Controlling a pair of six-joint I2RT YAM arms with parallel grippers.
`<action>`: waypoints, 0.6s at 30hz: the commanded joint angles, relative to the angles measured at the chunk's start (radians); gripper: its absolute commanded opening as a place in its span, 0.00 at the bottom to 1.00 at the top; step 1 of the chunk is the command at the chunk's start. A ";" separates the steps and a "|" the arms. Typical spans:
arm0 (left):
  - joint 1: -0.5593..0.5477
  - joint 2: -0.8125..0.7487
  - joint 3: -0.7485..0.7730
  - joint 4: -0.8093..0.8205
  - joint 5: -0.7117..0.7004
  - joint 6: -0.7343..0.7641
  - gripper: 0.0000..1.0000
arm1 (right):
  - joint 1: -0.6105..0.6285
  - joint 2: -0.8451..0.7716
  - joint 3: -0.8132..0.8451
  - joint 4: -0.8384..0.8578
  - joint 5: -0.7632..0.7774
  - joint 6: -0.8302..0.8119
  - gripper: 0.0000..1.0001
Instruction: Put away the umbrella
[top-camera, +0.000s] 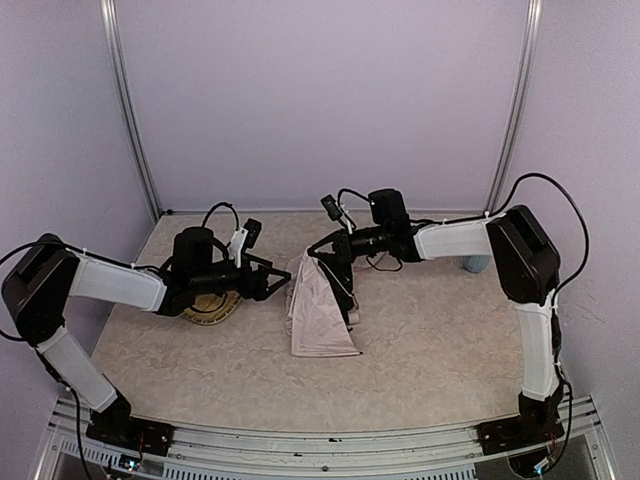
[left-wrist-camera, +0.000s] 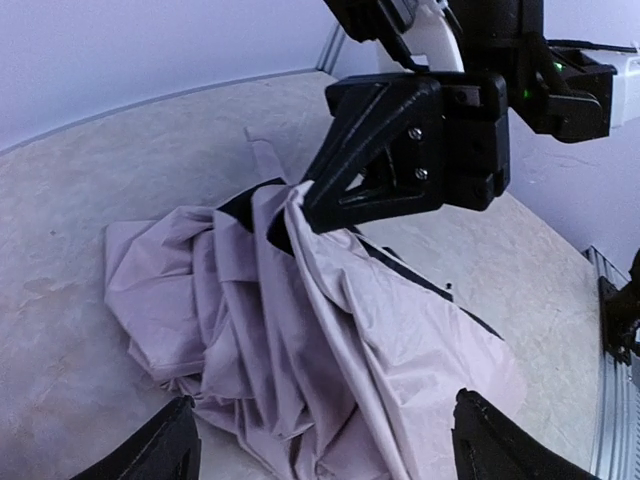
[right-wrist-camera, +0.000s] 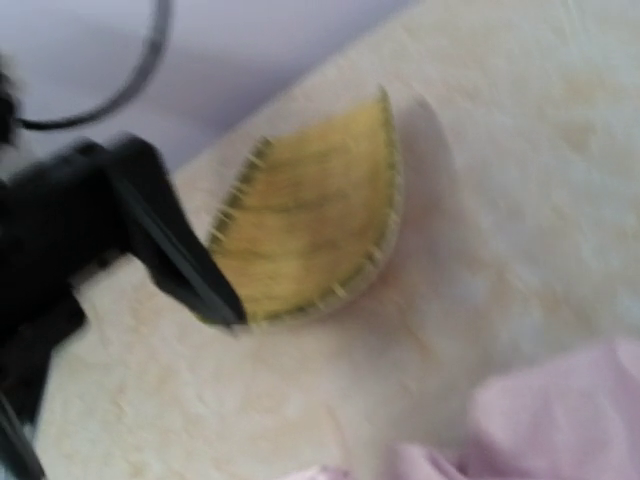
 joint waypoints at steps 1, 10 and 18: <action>-0.009 0.089 0.074 0.041 0.173 -0.035 0.87 | 0.004 -0.093 -0.011 0.067 -0.036 0.003 0.00; -0.043 0.200 0.193 0.085 0.213 -0.069 0.54 | 0.022 -0.129 -0.021 0.046 -0.043 -0.014 0.00; -0.018 0.244 0.208 0.104 0.205 -0.091 0.00 | 0.007 -0.180 -0.009 -0.110 0.003 -0.094 0.18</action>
